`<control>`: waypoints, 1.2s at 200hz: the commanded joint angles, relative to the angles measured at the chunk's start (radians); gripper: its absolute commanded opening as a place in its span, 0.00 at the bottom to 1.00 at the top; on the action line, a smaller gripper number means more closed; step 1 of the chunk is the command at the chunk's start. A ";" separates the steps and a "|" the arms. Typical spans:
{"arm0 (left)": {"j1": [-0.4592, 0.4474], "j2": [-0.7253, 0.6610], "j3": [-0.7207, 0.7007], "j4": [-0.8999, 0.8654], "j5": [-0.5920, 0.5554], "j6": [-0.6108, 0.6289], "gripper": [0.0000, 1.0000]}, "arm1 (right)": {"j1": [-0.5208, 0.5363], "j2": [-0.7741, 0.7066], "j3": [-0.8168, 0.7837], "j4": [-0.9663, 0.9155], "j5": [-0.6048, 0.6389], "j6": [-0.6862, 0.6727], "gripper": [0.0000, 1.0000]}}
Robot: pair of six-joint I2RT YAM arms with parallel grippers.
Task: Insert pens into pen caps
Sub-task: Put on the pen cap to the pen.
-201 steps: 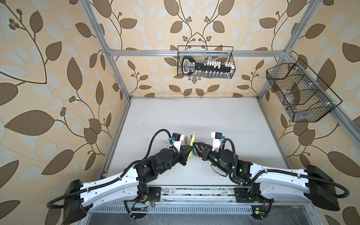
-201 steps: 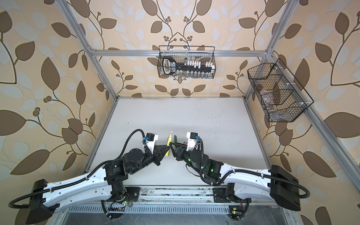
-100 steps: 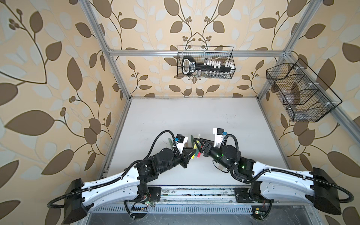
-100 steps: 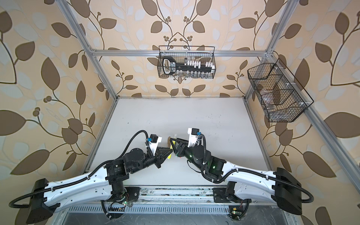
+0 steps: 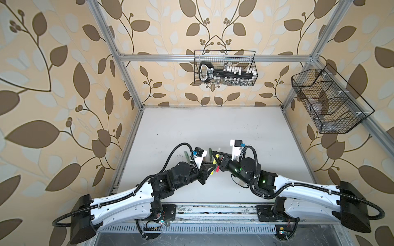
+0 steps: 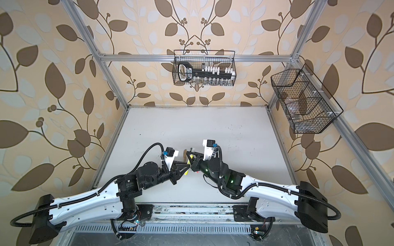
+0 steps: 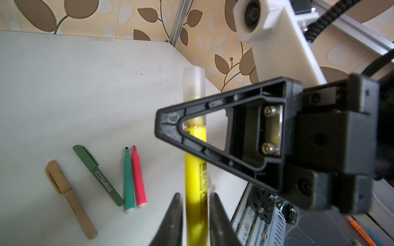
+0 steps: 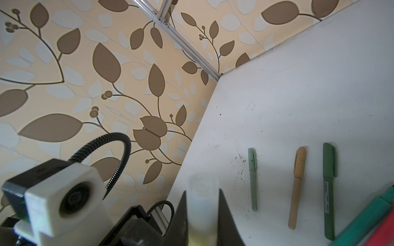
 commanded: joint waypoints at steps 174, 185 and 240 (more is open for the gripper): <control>0.001 0.088 0.058 0.028 0.045 0.058 0.00 | -0.136 -0.071 0.090 -0.138 -0.100 -0.021 0.63; 0.001 0.092 0.057 0.027 0.045 0.059 0.00 | -0.136 -0.056 0.107 -0.141 -0.105 -0.028 0.61; 0.002 0.098 0.064 0.013 0.018 0.056 0.00 | -0.130 -0.005 0.129 -0.159 -0.122 -0.029 0.31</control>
